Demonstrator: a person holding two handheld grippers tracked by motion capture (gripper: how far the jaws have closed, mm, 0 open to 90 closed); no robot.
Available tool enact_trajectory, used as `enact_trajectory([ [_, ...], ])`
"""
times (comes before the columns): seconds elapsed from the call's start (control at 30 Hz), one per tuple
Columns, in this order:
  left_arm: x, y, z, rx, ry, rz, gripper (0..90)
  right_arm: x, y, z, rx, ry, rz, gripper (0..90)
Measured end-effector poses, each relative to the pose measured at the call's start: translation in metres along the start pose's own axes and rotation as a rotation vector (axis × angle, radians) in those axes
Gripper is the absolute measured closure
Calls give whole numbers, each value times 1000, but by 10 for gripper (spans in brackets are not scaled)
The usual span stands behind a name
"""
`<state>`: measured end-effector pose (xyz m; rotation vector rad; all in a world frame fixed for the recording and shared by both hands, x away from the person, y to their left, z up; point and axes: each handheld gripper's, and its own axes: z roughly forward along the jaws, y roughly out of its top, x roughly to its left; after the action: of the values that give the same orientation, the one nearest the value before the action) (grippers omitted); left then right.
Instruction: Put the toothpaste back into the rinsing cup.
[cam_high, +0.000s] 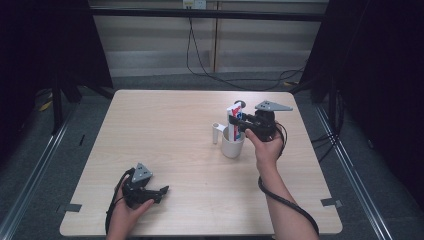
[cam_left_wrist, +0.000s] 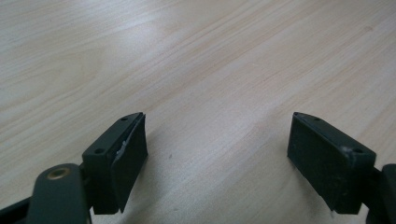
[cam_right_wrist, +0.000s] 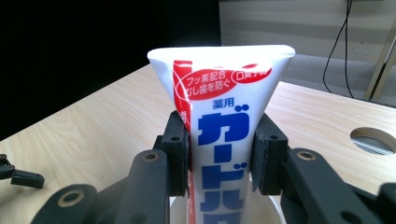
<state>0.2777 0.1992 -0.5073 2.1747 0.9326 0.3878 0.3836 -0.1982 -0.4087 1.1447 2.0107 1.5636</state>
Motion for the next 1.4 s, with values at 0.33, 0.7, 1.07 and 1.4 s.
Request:
enact_trajectory([
  [0.33, 0, 0, 0, 0, 0, 0, 197, 1, -5, 2, 14, -4, -5, 636],
  [0.7, 0, 0, 0, 0, 0, 0, 197, 3, -13, 5, 34, -19, -24, 635],
  [1.07, 0, 0, 0, 0, 0, 0, 197, 1, -19, 4, 32, -18, -22, 633],
  [1.4, 0, 0, 0, 0, -1, 1, 197, 1, -22, 5, 41, -23, -35, 632],
])
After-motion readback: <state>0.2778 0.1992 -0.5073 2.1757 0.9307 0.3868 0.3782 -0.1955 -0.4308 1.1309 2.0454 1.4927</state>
